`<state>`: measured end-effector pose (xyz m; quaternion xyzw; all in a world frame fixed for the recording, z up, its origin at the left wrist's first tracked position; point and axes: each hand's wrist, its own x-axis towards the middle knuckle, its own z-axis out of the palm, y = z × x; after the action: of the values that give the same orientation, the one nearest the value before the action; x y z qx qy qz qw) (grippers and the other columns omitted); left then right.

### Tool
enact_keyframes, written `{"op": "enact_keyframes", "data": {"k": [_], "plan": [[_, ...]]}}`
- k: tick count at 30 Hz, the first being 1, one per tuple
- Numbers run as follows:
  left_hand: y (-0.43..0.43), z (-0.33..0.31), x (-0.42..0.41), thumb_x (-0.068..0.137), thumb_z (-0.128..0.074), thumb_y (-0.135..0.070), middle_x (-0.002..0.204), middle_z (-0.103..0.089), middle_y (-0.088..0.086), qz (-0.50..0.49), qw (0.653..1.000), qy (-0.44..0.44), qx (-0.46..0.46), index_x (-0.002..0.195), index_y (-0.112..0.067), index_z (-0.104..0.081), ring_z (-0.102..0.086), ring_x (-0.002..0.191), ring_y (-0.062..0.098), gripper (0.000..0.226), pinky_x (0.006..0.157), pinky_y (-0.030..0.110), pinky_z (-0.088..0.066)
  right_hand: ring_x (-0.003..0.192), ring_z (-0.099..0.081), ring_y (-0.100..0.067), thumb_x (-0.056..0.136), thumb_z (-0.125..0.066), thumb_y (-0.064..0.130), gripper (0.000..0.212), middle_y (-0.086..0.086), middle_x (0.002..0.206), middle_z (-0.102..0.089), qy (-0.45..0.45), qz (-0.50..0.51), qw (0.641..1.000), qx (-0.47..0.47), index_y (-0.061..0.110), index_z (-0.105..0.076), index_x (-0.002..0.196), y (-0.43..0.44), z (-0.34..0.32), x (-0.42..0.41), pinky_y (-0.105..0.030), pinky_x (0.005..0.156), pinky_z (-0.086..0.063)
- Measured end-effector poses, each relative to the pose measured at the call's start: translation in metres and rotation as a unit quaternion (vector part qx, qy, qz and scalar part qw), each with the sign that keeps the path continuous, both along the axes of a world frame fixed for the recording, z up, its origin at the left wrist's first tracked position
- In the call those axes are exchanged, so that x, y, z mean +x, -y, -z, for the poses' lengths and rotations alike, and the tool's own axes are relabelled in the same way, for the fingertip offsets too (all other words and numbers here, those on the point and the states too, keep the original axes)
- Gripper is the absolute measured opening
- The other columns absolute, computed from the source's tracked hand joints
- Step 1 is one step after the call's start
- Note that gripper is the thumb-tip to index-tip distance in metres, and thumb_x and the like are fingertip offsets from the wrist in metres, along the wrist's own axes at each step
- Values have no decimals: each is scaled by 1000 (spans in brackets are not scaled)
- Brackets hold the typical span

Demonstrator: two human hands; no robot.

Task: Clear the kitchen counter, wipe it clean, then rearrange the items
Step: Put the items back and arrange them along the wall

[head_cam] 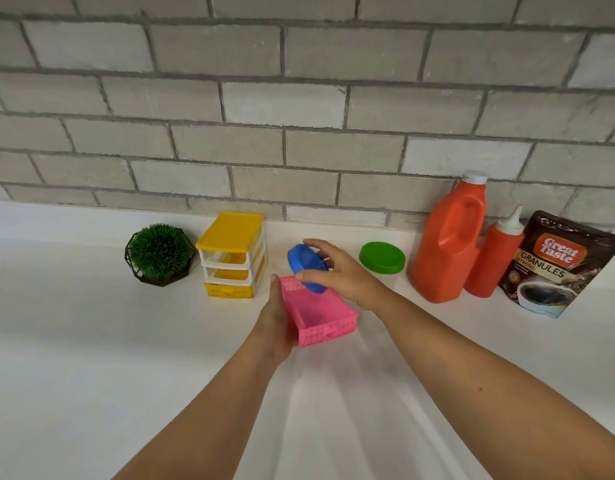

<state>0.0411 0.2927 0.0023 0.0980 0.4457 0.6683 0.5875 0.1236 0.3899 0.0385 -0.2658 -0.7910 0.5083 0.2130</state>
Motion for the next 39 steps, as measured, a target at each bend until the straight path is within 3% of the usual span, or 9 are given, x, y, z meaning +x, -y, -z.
{"op": "enact_keyframes", "data": {"k": [6,11,14,17,25,29,34,37,39], "plan": [[0,8,-6,89,-28,-64,92,-72,7,-8,1000,-12,24,113,-20,-60,-68,83,23,59,71,37,-53,108,-52,-27,78,-72,30,58,-9,125,-43,-11,172,982,81,18,-40,124,-29,-10,-6,-36,87,-49],[2,16,-15,89,-28,-65,84,-75,4,-13,999,-25,16,104,-20,-63,-72,73,20,58,70,36,-53,116,-48,-31,84,-58,45,55,-12,129,-44,252,164,914,273,20,-39,129,-49,-5,-14,-45,106,-28],[6,17,-19,89,-32,-64,95,-72,7,-27,999,-23,3,109,-19,-62,-69,85,24,58,74,38,-54,140,-22,-31,96,-33,49,53,-17,149,-24,380,100,852,345,27,-27,144,-52,4,-19,-59,112,-2],[11,17,-24,89,-32,-63,95,-72,6,-48,998,-30,3,107,-19,-63,-67,88,23,57,76,38,-53,147,8,-27,99,-14,48,55,-14,158,8,438,65,824,354,30,-4,150,-51,13,-18,-62,110,9],[18,15,-30,88,-33,-64,77,-75,2,-57,997,-58,-8,94,-21,-65,-69,79,22,54,68,36,-53,146,12,-26,99,-9,50,58,-12,157,14,448,49,830,329,28,4,150,-49,13,-16,-60,111,10],[22,15,-30,89,-31,-63,77,-75,2,-61,996,-58,-5,95,-21,-64,-69,76,21,54,69,36,-53,146,13,-27,100,-17,48,56,-12,158,11,374,73,866,323,29,-1,150,-44,8,-14,-56,113,9],[32,16,-31,90,-33,-61,78,-75,3,-71,995,-63,-8,93,-19,-64,-71,71,21,52,71,38,-54,136,-29,-30,96,-46,23,48,-14,144,-33,201,85,906,362,18,-36,142,-18,-1,-10,-41,111,-28],[39,15,-32,91,-33,-59,74,-75,4,-78,995,-64,-23,91,-18,-63,-71,65,21,50,65,36,-56,111,-54,-22,93,-53,23,33,-9,119,-57,159,41,952,257,16,-57,125,4,-5,-5,-33,94,-44],[44,15,-35,92,-32,-58,75,-74,7,-68,996,-57,-30,93,-17,-63,-71,65,23,51,64,37,-57,88,-58,-10,94,-54,27,28,-4,105,-62,142,-21,973,180,18,-61,119,25,-8,3,-20,79,-43]]}}
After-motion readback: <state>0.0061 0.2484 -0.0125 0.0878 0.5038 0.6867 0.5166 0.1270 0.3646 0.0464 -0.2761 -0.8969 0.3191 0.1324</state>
